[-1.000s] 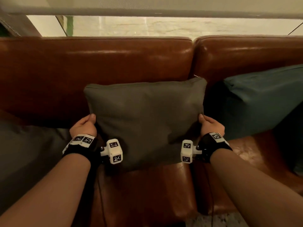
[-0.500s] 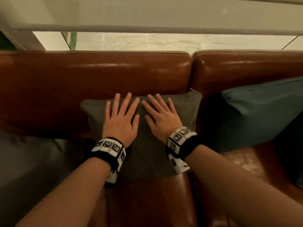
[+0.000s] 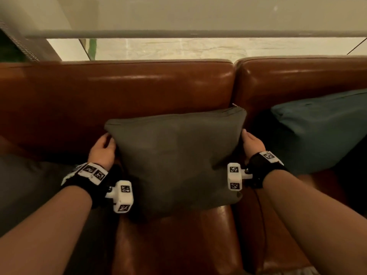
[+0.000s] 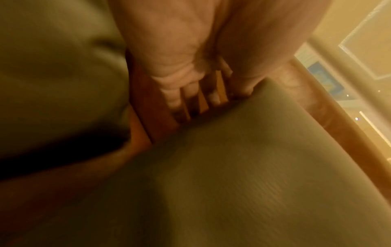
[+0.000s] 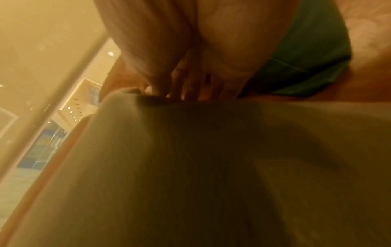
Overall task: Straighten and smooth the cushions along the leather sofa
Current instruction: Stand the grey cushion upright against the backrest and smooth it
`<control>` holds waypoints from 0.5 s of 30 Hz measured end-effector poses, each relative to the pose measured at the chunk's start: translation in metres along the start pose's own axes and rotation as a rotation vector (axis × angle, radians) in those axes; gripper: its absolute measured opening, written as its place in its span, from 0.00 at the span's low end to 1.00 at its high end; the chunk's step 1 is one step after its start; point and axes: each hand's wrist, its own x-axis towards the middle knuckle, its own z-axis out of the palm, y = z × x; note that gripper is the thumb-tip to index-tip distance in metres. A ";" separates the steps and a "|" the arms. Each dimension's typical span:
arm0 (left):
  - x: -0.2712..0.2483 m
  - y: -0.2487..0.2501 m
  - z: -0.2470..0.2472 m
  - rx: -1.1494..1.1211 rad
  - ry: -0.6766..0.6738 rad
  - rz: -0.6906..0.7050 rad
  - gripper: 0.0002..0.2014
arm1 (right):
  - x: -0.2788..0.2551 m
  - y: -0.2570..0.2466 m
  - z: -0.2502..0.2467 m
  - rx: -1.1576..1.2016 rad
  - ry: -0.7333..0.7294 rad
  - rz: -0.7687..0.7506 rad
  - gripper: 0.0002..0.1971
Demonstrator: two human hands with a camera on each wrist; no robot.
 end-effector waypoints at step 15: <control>-0.006 0.021 0.005 -0.232 0.278 -0.005 0.20 | 0.008 -0.002 -0.007 -0.197 0.228 -0.177 0.09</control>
